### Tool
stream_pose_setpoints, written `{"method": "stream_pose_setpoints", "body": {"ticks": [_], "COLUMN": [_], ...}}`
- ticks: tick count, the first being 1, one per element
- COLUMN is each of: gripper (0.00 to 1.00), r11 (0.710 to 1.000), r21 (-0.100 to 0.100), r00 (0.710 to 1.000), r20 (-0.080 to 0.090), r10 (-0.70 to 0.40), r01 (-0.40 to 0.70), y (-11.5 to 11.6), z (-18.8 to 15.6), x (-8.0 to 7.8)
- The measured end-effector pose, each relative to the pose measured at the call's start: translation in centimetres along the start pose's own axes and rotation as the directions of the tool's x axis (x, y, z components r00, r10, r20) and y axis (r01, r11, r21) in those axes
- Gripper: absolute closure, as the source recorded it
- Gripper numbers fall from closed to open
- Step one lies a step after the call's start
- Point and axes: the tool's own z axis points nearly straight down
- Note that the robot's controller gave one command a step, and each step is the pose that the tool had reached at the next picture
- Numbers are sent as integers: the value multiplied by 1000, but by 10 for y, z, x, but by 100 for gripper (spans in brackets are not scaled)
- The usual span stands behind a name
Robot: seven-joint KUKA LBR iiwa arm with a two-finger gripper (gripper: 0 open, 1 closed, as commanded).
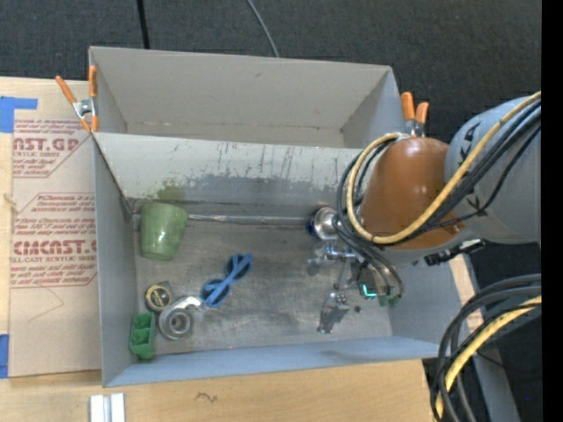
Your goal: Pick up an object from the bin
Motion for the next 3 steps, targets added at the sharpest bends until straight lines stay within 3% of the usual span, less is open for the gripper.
{"method": "stream_pose_setpoints", "body": {"ticks": [1, 2, 3], "gripper": [0, 0, 0], "r11": [954, 950, 797], "r21": [4, -1, 4], "r00": [954, 950, 797], "r20": [14, 13, 10], "r10": [-299, -311, -604], "r01": [299, 311, 604], "y": [75, 151, 185], "z": [65, 37, 39], "x": [-57, -53, -67]}}
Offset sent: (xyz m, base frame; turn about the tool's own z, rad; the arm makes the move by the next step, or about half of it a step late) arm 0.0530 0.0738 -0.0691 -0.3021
